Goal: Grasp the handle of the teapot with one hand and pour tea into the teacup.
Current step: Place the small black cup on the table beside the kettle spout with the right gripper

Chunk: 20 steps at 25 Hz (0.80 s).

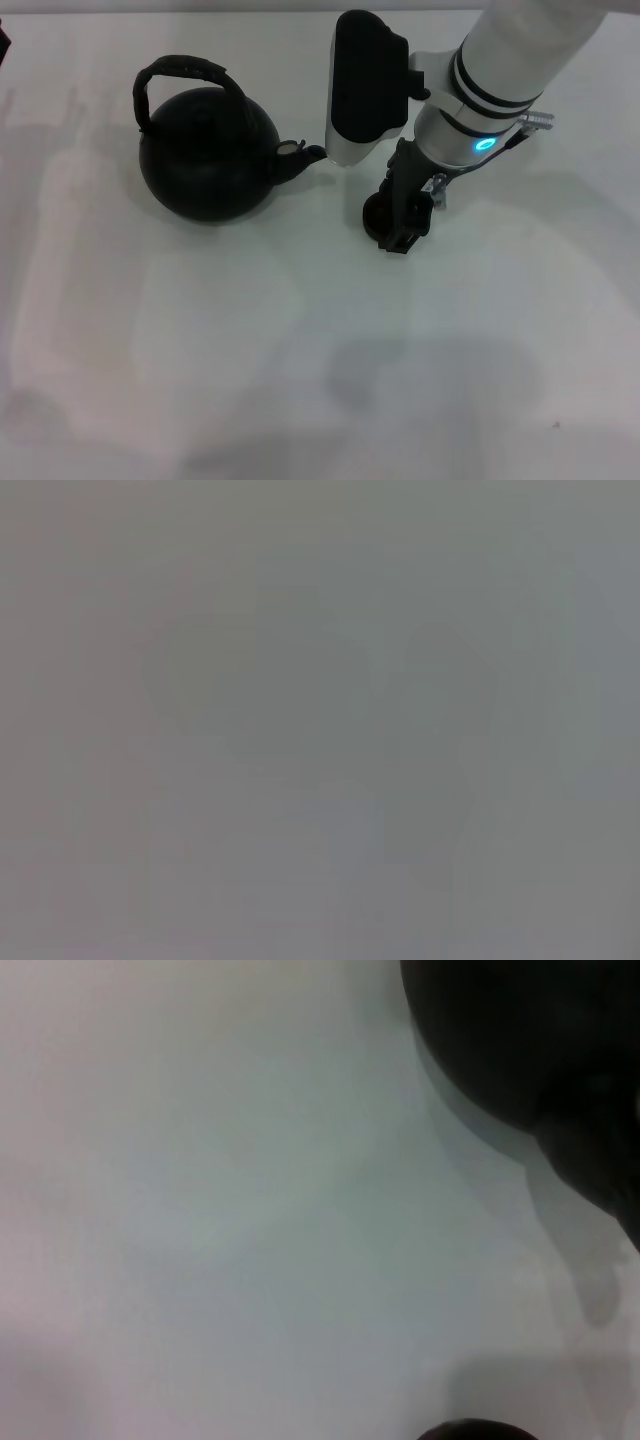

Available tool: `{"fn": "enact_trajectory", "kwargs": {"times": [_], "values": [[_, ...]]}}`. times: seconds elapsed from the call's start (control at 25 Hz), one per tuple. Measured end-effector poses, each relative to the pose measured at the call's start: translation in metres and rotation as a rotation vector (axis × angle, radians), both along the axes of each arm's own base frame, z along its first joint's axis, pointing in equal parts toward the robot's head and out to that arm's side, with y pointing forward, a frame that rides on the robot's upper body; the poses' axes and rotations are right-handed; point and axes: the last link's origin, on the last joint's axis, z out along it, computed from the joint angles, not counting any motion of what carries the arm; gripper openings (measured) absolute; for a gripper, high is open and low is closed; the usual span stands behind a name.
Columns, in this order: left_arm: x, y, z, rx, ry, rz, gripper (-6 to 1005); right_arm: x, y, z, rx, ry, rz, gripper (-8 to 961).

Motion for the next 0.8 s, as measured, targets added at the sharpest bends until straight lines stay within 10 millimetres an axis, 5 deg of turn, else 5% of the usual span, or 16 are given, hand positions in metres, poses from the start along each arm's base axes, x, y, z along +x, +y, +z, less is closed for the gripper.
{"fn": "enact_trajectory", "kwargs": {"times": [0.8], "values": [[-0.0027, -0.0019, 0.0014, 0.002, 0.005, 0.006, 830, -0.0021, -0.0048, -0.0047, -0.020, 0.005, 0.010, 818]]}}
